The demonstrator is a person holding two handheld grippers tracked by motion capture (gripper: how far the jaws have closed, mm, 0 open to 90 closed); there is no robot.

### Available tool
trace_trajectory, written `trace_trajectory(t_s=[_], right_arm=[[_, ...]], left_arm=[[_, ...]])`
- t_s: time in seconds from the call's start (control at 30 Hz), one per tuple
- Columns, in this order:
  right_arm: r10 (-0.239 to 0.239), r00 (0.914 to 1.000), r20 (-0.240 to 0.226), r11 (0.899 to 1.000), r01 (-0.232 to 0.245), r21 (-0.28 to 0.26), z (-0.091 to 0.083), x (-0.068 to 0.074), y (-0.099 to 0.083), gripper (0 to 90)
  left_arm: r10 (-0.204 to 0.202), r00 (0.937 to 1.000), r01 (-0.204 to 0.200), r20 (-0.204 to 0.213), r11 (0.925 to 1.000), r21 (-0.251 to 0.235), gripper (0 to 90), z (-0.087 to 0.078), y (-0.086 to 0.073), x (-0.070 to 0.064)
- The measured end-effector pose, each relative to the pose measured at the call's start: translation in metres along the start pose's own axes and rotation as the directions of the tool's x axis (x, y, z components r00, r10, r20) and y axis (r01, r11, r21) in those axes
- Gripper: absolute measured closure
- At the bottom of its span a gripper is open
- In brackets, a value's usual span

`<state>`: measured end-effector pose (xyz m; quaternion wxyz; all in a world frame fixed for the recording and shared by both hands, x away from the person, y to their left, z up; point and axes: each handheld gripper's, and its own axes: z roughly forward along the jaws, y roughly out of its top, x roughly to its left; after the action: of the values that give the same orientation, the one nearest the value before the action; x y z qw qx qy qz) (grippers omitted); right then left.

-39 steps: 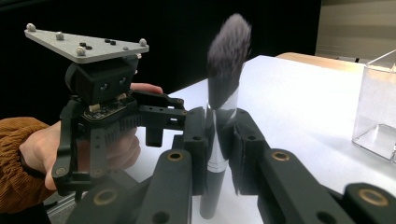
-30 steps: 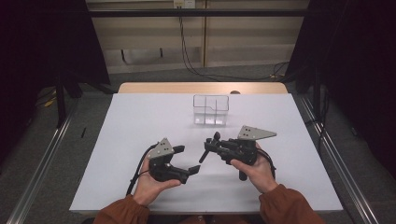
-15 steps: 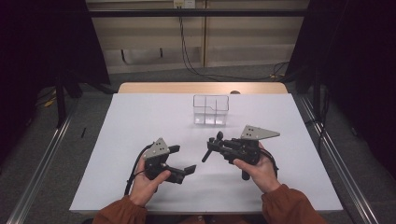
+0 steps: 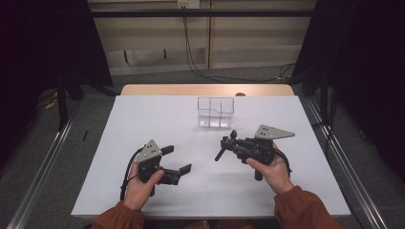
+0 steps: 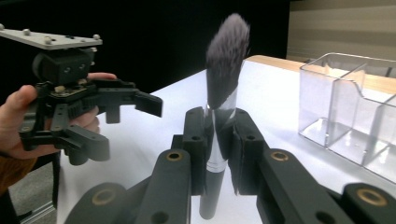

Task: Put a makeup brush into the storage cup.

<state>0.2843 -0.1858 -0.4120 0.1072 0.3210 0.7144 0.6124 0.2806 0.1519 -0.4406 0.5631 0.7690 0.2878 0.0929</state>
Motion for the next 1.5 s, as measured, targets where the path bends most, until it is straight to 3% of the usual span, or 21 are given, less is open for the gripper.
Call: trace_trajectory(t_s=[0.43,0.83,1.33,1.5], right_arm=[[-0.016,0.9993,0.034,1.0,0.017,-0.016,-0.006,-0.009,0.013,79.0],[-0.023,0.9969,0.075,0.999,0.026,-0.035,-0.008,-0.017,0.018,78.9],[-0.039,0.9908,0.13,0.999,0.042,-0.024,-0.005,-0.037,0.034,79.0],[-0.059,0.9865,0.153,0.998,0.062,-0.018,-0.003,-0.045,0.044,79.0]], left_arm=[[0.02,0.9993,-0.021,-0.031,0.9993,-0.03,2.9,-0.024,-0.001,0.002],[-0.04,0.9939,0.033,-0.103,0.9972,-0.067,3.1,-0.052,-0.01,0.017],[-0.035,0.9904,0.028,-0.134,0.9982,-0.053,2.9,-0.069,-0.022,0.016],[-0.041,0.9863,0.029,-0.16,0.9967,-0.076,2.9,-0.075,-0.025,0.021]])
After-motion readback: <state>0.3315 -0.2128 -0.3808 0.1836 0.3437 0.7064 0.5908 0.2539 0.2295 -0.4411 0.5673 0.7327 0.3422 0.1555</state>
